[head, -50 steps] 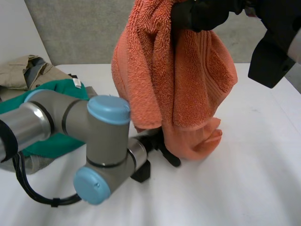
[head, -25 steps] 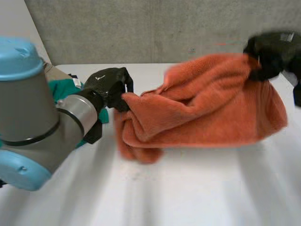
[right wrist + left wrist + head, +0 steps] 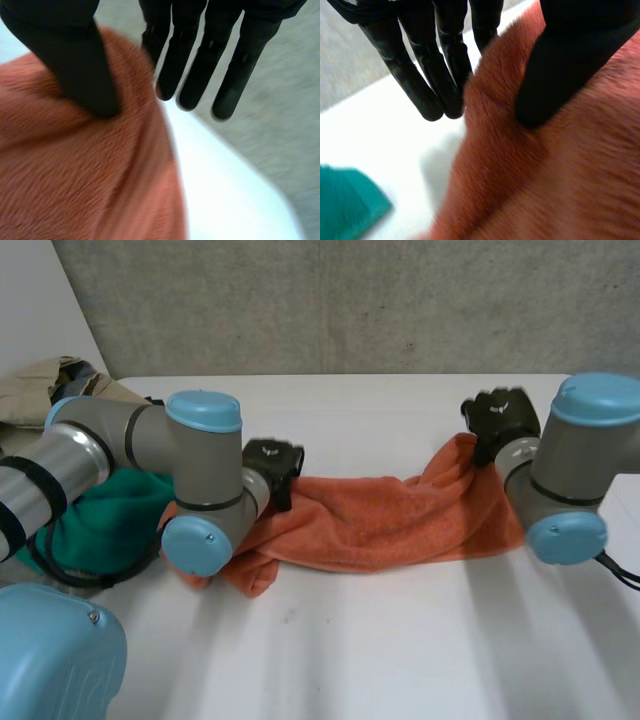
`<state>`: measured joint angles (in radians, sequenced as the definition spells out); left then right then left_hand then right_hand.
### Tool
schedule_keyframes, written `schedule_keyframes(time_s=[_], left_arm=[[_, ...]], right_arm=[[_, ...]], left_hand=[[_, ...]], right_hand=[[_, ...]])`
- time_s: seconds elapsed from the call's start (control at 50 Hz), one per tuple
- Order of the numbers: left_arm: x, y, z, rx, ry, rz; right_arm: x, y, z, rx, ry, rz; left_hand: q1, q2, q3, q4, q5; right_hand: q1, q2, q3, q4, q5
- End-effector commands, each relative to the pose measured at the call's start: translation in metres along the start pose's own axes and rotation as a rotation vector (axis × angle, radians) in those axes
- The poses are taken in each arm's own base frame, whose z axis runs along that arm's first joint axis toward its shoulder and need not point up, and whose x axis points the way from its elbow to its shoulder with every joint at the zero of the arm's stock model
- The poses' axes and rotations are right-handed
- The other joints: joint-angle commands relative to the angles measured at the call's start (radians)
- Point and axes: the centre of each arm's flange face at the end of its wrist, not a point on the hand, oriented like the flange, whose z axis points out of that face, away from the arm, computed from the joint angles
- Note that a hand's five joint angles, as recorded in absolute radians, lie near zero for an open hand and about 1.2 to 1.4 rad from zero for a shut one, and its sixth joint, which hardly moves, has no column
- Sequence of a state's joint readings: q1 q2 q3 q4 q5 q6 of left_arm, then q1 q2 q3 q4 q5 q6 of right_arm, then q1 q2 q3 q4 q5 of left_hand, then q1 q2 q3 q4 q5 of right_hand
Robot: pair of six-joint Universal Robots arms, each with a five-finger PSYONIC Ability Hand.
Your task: Fold the laundry.
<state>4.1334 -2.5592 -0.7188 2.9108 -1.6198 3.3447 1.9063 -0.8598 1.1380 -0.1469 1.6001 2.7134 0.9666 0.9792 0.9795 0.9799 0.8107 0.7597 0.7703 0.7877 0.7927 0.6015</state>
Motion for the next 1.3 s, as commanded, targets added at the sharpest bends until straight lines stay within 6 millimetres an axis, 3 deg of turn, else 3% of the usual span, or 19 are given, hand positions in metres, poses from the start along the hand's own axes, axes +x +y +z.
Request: schedule_keyframes(time_s=[0.02,0.1,0.24,0.38,0.5,0.56,0.64,0.72,0.8,0.82,0.86,0.96,1.18,1.24,1.3], left_arm=[[-0.015,-0.029,-0.002,0.165,-0.063,0.045],[-0.025,-0.032,-0.019,0.181,-0.089,0.084],[-0.052,-0.034,-0.074,0.148,-0.165,0.112],[-0.068,0.002,-0.129,-0.056,-0.202,0.075],[-0.067,0.043,-0.155,-0.259,-0.14,0.023],[-0.062,0.054,-0.155,-0.286,-0.095,0.016],[-0.059,0.068,-0.135,-0.276,-0.067,0.02],[-0.061,0.079,-0.117,-0.287,-0.076,0.047],[-0.066,0.08,-0.109,-0.301,-0.105,0.072],[-0.07,0.076,-0.107,-0.288,-0.129,0.073],[-0.074,0.071,-0.106,-0.272,-0.156,0.072],[-0.083,0.045,-0.108,-0.184,-0.203,0.055],[-0.091,0.013,-0.116,-0.115,-0.206,0.014],[-0.093,0.006,-0.12,-0.107,-0.211,-0.008],[-0.094,0.002,-0.124,-0.104,-0.212,-0.028]], right_arm=[[0.008,-0.011,0.008,0.112,0.159,-0.046],[0.015,-0.016,-0.006,0.074,0.125,-0.025],[0.032,-0.018,-0.043,-0.071,-0.027,0.009],[0.042,0.001,-0.074,-0.271,-0.237,-0.044],[0.051,0.022,-0.077,-0.3,-0.321,-0.104],[0.054,0.031,-0.073,-0.279,-0.332,-0.115],[0.056,0.044,-0.062,-0.232,-0.328,-0.12],[0.057,0.056,-0.052,-0.203,-0.312,-0.129],[0.056,0.065,-0.044,-0.192,-0.301,-0.135],[0.056,0.069,-0.041,-0.19,-0.299,-0.137],[0.055,0.071,-0.039,-0.189,-0.298,-0.134],[0.052,0.079,-0.031,-0.179,-0.299,-0.14],[0.042,0.088,-0.018,-0.166,-0.314,-0.138],[0.038,0.09,-0.015,-0.165,-0.318,-0.135],[0.04,0.088,-0.01,-0.151,-0.302,-0.133]], left_hand=[[-0.792,-0.805,-0.805,-0.805,-0.811],[-0.792,-0.805,-0.805,-0.805,-0.811],[-0.792,-0.805,-0.805,-0.805,-0.811],[-0.742,-0.754,-0.755,-0.755,-0.76],[-0.727,-0.739,-0.74,-0.74,-0.745],[-0.733,-0.745,-0.745,-0.746,-0.751],[-0.698,-0.71,-0.71,-0.711,-0.716],[-0.528,-0.54,-0.54,-0.541,-0.546],[-0.053,-0.065,-0.065,-0.066,-0.071],[0.21,0.197,0.197,0.197,0.191],[0.426,0.414,0.413,0.413,0.407],[0.43,0.417,0.417,0.416,0.411],[0.43,0.417,0.417,0.416,0.411],[0.43,0.417,0.417,0.416,0.411],[0.43,0.417,0.417,0.416,0.411]], right_hand=[[-0.585,-0.596,-0.613,-0.618,-0.601],[-0.585,-0.596,-0.613,-0.618,-0.601],[-0.585,-0.596,-0.613,-0.618,-0.601],[-0.474,-0.484,-0.502,-0.507,-0.49],[-0.295,-0.305,-0.323,-0.328,-0.311],[-0.271,-0.282,-0.299,-0.304,-0.287],[-0.271,-0.282,-0.299,-0.304,-0.287],[-0.294,-0.305,-0.322,-0.327,-0.311],[-0.294,-0.305,-0.322,-0.328,-0.311],[-0.294,-0.305,-0.322,-0.328,-0.311],[-0.289,-0.299,-0.317,-0.322,-0.305],[-0.271,-0.282,-0.299,-0.304,-0.287],[-0.089,-0.1,-0.117,-0.122,-0.105],[0.107,0.096,0.079,0.074,0.091],[0.486,0.475,0.458,0.453,0.469]])
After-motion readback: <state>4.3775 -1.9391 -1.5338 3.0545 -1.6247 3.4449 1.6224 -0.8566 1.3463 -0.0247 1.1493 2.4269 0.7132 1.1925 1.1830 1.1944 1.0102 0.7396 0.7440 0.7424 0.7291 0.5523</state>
